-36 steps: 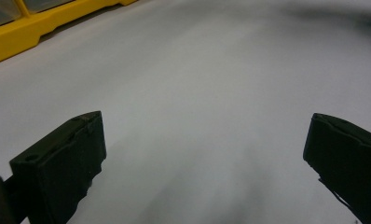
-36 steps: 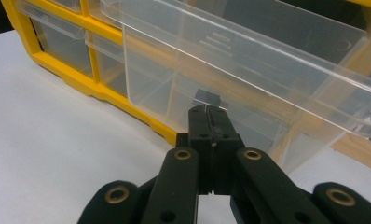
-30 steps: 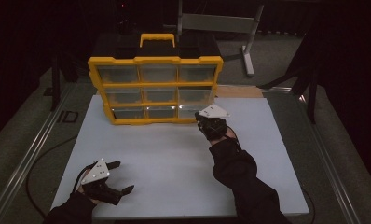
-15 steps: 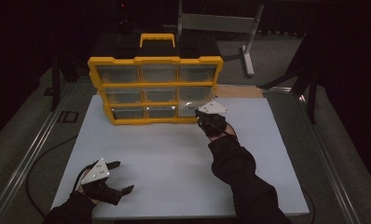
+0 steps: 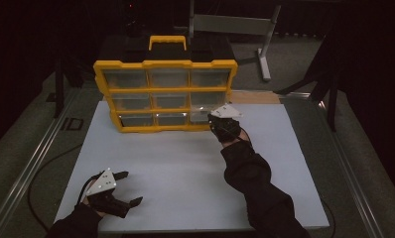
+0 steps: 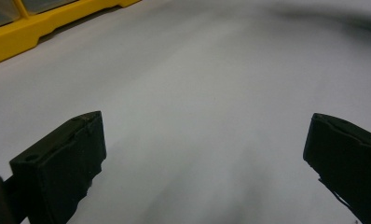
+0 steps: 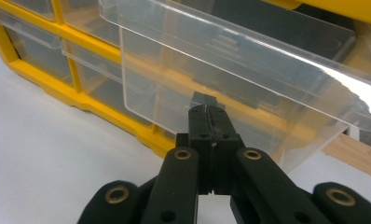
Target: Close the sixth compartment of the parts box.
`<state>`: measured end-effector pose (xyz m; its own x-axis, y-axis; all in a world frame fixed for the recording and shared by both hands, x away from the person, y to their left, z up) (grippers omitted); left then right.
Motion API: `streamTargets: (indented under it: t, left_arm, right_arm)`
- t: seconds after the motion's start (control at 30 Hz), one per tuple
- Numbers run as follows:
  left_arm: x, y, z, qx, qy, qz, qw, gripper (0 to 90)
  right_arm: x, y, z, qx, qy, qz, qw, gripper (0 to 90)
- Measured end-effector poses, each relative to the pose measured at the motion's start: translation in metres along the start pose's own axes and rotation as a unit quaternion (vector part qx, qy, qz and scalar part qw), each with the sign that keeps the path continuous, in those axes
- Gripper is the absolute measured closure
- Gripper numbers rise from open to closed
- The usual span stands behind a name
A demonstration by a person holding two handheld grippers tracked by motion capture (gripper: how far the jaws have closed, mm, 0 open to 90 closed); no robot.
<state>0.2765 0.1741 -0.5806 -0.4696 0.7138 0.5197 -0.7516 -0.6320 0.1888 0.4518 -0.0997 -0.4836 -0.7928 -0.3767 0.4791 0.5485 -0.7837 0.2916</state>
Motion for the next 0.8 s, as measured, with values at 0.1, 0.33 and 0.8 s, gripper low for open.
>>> streamTargets:
  t: [0.1,0.33,0.8]
  left_arm:
    - [0.0,0.0,0.0,0.0,-0.001,0.001,1.0,0.0]
    - [0.0,0.0,0.0,0.0,-0.001,0.0,1.0,0.0]
    - [0.0,0.0,0.0,0.0,-0.001,0.0,1.0,0.0]
  right_arm:
    - [-0.001,0.002,0.002,-0.002,0.0,-0.003,1.0,90.0]
    - [-0.003,0.005,0.003,-0.002,0.0,-0.007,1.0,90.0]
    - [-0.006,0.014,0.008,0.0,-0.001,-0.019,0.9998,90.0]
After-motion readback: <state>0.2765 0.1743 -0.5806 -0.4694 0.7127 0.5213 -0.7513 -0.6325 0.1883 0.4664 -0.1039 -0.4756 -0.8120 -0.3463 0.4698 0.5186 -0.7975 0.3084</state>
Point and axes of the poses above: each handheld gripper's, and its own axes: x roughly backward along the jaws, z roughly out of its top, y roughly to its right, the point moved 8 cm from there along -x, roughly forward along the jaws, and after that the axes turned 8 degrees about x, right-handed, at the moved point
